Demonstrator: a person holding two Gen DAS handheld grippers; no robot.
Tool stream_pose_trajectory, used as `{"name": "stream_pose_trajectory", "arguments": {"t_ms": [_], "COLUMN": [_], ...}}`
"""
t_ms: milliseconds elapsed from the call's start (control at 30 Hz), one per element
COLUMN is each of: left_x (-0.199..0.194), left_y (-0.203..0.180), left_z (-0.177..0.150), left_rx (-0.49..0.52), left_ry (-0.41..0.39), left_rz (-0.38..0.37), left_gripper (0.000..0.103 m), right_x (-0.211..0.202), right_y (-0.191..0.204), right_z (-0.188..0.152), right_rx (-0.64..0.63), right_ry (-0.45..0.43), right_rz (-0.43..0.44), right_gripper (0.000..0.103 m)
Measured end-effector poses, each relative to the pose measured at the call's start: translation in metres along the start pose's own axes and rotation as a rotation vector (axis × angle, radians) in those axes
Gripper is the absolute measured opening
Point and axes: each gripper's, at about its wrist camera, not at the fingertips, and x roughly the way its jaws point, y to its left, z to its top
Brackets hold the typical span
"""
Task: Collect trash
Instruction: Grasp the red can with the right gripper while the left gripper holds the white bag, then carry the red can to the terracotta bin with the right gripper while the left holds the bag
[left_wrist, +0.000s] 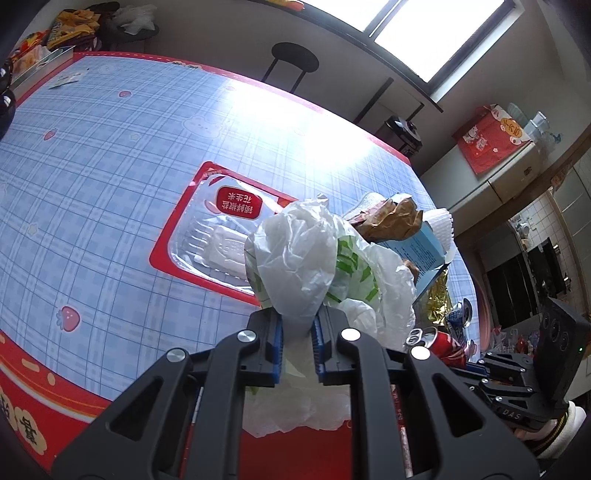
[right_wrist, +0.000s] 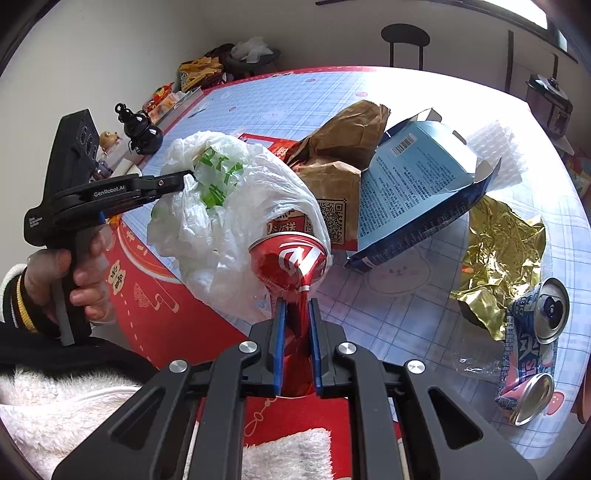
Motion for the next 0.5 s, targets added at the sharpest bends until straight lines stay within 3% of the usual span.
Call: {"name": "stream_pose_trajectory", "arguments": {"t_ms": [233,333,500], "left_x": [-0.024,-0.043,-0.065], "left_y": [0.0,-0.008,-0.011], "left_z": [-0.001,0.003,0.015], "left_rx": [0.0,0.048,0.075], "left_ry": [-0.067,-0.134,-0.187], "left_rz": [0.005,0.04,0.016], "left_gripper": [0.016,0.016,0.016], "right_x": [-0.037,-0.053,-0.082], "right_y": [-0.021,-0.029,-0.05], "right_z": [-0.01,-0.013,-0.019], "right_rx": [0.093,0.128,0.199], "right_ry": [-0.12,-0.173,-0.248], "right_rz": [-0.011,-0.039,-0.107], "right_gripper": [0.013,0.012,0.01]}}
